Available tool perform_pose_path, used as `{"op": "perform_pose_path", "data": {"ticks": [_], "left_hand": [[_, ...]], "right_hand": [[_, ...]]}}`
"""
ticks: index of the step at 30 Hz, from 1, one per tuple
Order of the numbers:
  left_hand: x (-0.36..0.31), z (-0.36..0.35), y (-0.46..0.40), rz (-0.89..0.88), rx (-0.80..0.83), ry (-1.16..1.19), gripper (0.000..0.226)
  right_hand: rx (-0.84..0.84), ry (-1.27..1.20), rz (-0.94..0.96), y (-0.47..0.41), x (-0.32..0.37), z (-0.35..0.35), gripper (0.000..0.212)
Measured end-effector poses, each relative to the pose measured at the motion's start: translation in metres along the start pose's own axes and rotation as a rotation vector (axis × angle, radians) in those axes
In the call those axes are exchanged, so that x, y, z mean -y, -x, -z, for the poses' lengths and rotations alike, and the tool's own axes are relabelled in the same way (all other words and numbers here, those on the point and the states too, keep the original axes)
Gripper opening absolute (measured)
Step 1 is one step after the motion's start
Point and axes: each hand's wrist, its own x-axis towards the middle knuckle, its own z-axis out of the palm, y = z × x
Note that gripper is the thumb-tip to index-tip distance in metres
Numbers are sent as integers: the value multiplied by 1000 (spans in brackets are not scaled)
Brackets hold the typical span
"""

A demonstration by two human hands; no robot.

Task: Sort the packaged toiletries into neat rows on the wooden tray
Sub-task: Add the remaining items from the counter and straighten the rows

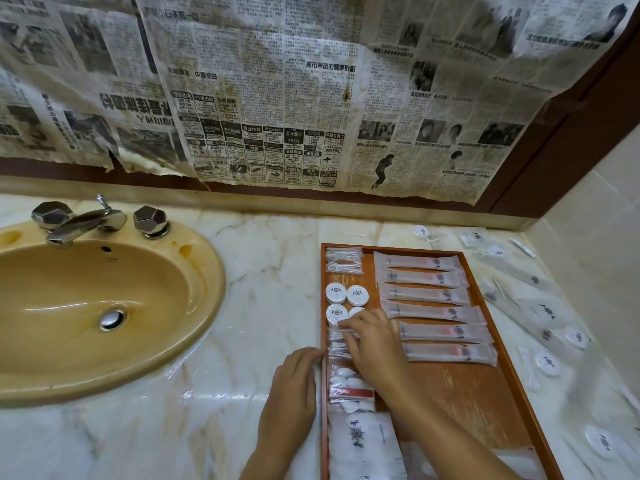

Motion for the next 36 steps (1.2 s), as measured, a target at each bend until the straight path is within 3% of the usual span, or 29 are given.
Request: {"op": "perform_pose_path", "data": {"ticks": [4,12,16,28,36], "left_hand": [[-1,0,0,-1,-2,7,39],[-23,7,-11,-17,-110,198,31],[-59,0,-40,-70,-146,166,30],[-156,-76,-121,-285,58,140,31],[-202,-128,-169,-272,127,92,32]], "right_hand": [[44,-13,1,0,0,2,26],[-95,-152,-93,10,-24,37,25],[-206,-180,-156,15,-58,61,21],[-332,-217,-367,30,-175,114,19],[-357,-238,-439,14,-248,126,20]]}}
